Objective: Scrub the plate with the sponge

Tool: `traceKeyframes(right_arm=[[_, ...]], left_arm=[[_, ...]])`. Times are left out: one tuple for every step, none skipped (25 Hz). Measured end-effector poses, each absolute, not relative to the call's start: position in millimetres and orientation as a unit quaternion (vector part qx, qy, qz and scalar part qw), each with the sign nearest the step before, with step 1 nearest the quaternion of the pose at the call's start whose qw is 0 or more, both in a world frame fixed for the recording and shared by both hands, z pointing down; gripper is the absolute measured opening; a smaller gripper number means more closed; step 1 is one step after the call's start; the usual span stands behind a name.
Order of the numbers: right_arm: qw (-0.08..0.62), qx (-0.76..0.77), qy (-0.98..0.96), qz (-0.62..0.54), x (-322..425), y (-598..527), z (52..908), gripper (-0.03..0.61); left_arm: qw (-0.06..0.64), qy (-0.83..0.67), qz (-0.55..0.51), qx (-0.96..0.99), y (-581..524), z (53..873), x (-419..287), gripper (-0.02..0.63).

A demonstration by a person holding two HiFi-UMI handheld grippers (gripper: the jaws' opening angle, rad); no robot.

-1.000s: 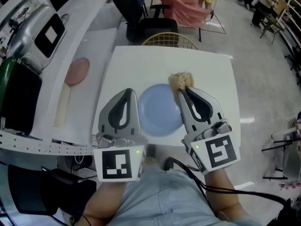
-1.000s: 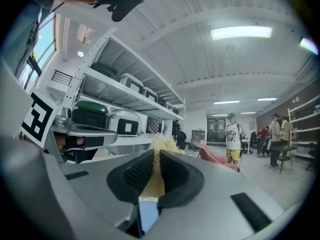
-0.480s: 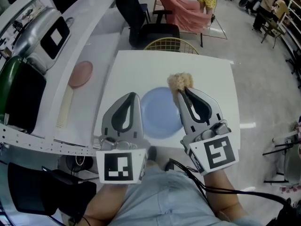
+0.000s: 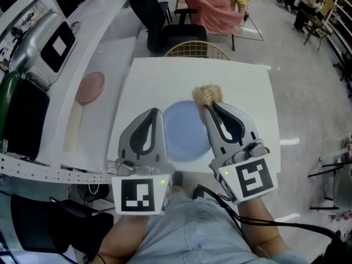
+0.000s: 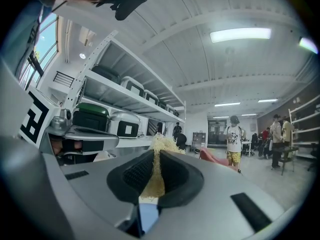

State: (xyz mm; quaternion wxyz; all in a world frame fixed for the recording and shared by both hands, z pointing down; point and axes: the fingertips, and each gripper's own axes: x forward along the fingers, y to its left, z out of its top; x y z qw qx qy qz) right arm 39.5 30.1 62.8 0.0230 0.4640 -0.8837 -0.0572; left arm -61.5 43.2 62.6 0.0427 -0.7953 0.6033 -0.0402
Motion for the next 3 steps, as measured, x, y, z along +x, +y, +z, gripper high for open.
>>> traceKeyframes(right_arm=[[0.023, 0.464, -0.884, -0.057, 39.7, 26.9, 65.1, 0.043], [0.023, 0.464, -0.884, -0.058, 40.0, 23.5, 67.5, 0.043], [0.023, 0.464, -0.884, -0.058, 40.4, 20.0, 69.9, 0.043]], left_arm=[[0.043, 0.603, -0.040, -0.796, 39.9, 65.0, -60.9, 0.014], [0.043, 0.603, -0.041, -0.796, 36.3, 67.4, -60.4, 0.014], [0.043, 0.602, -0.041, -0.796, 32.8, 70.0, -59.9, 0.014]])
